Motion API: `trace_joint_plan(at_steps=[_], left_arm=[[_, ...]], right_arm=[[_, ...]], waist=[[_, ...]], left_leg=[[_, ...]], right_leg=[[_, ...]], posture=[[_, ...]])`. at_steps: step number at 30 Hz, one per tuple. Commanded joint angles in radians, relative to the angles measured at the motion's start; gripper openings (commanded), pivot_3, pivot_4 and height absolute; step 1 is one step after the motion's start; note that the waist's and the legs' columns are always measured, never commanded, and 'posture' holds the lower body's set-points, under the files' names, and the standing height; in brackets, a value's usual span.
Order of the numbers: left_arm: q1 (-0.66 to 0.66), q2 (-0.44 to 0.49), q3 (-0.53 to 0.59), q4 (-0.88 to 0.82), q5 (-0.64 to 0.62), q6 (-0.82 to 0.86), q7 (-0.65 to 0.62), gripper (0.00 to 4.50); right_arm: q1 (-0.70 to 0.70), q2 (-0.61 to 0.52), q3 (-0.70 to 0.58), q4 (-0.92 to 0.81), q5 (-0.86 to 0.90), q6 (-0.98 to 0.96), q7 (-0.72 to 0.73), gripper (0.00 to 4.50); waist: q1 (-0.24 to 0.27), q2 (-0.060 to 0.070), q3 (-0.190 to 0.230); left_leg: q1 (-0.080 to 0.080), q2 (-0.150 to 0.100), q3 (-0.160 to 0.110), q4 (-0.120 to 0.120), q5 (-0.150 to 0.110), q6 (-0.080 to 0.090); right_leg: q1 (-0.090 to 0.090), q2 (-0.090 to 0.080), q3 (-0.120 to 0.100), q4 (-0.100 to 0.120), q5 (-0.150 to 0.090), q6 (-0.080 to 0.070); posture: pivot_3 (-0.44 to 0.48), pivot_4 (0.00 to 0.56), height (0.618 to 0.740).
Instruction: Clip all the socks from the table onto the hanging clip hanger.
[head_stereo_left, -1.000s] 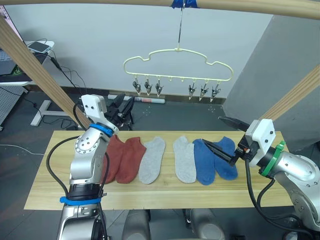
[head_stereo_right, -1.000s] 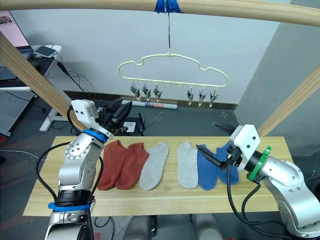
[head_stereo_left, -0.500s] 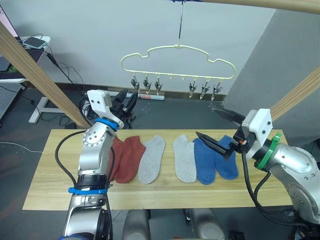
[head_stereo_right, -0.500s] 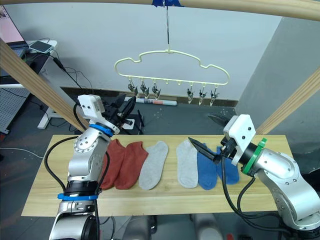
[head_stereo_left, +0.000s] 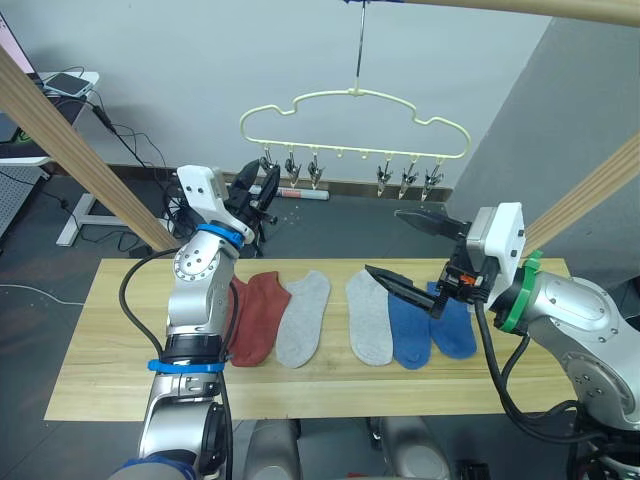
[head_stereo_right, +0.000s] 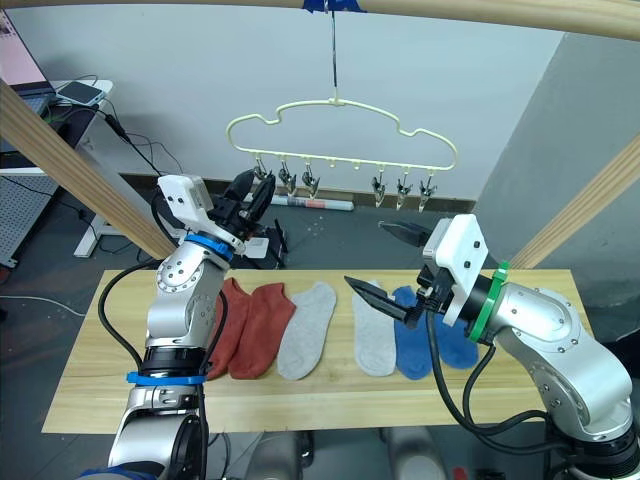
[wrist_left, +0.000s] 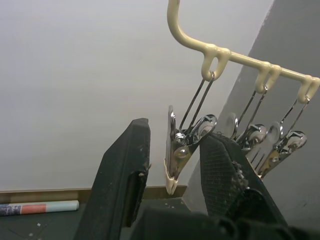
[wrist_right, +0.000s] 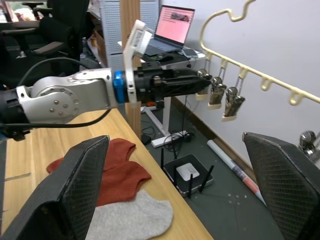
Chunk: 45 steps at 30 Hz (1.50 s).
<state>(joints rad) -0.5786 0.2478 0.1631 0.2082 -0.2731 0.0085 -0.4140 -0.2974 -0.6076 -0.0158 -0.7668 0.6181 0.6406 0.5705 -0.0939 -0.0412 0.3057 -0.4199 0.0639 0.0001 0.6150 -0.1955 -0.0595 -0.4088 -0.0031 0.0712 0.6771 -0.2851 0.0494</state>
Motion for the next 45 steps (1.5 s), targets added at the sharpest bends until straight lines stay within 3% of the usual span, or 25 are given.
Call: trace_joint_plan(at_steps=[1,18,25,32,39,45], left_arm=[[-0.023,-0.005,0.001,-0.003,-0.002,-0.030,0.004,1.80],[-0.063,-0.018,0.000,0.034,-0.011,-0.045,-0.002,1.80],[-0.066,-0.017,0.000,0.034,-0.018,-0.039,-0.017,0.35],[-0.066,-0.006,0.002,0.027,-0.017,-0.038,-0.029,0.30],[-0.057,0.026,-0.016,-0.012,-0.007,-0.027,-0.066,0.30],[-0.024,0.048,-0.018,-0.079,-0.033,0.034,-0.092,0.30]], right_arm=[[-0.010,0.000,-0.006,-0.021,0.015,-0.011,0.005,4.50],[-0.010,0.002,-0.003,-0.013,0.000,-0.020,0.002,4.50],[-0.008,0.004,-0.003,-0.014,-0.003,-0.021,-0.003,4.50],[0.019,0.005,-0.006,-0.018,-0.008,-0.013,-0.019,4.50],[0.247,0.013,0.019,0.093,-0.208,-0.029,-0.155,4.50],[0.289,0.143,0.047,0.404,-0.448,-0.193,-0.353,4.50]], waist=[[-0.001,0.000,0.000],[-0.007,0.000,0.000],[-0.007,0.000,0.000],[-0.008,0.000,0.000],[-0.004,0.000,0.000],[-0.010,0.001,0.001]], left_leg=[[0.000,0.000,0.000,0.000,0.000,0.000],[-0.002,0.000,0.000,-0.001,0.000,0.000],[-0.002,0.000,0.000,-0.001,0.000,0.000],[-0.003,0.000,0.000,-0.001,0.000,0.000],[-0.005,0.000,0.000,-0.001,0.000,0.000],[-0.006,0.000,0.001,-0.001,0.000,-0.001]], right_leg=[[0.000,0.000,0.000,0.000,0.000,0.000],[-0.002,0.000,0.000,-0.001,0.000,0.000],[-0.002,0.000,0.000,-0.001,0.000,0.000],[-0.002,0.000,0.000,-0.001,0.000,0.000],[-0.003,-0.001,-0.001,-0.003,0.000,0.000],[-0.006,0.000,0.000,-0.001,0.000,0.001]], posture=[[-0.227,0.331,0.732],[-0.229,0.319,0.732],[-0.232,0.319,0.732],[-0.231,0.320,0.732],[-0.223,0.334,0.732],[-0.223,0.339,0.732]])
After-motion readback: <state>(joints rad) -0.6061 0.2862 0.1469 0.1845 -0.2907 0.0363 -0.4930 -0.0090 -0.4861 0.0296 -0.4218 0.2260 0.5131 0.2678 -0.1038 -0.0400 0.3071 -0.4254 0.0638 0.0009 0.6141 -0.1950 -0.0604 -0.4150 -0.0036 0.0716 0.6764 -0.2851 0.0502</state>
